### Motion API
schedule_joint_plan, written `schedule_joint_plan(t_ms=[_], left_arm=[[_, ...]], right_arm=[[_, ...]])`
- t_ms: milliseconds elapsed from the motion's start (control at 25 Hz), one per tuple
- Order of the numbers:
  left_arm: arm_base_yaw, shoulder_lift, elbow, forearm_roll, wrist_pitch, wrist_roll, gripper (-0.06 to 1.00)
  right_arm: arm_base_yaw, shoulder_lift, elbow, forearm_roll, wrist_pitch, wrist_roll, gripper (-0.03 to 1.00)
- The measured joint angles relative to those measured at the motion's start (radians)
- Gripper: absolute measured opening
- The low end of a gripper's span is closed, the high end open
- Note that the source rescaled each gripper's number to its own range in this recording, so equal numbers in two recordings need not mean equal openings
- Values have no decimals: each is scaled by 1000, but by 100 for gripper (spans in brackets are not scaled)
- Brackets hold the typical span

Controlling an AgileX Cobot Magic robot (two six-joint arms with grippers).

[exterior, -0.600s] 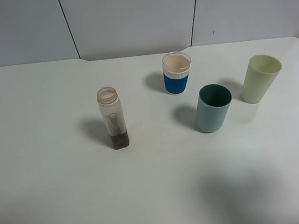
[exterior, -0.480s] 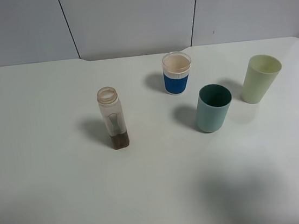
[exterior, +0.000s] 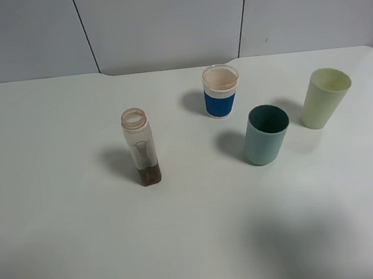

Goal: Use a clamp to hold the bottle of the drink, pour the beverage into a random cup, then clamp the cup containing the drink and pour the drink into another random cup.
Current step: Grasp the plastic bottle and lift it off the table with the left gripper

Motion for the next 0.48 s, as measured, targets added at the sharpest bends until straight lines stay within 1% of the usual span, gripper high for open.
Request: schedule_joint_plan(t_ms=[280,480], left_arm=[[0,233,-60,-7,-75,3,100],[0,435,-117,-10,-117,34,100]], right_arm=[[0,0,0,0,0,0,81],[0,0,0,0,0,0,81]])
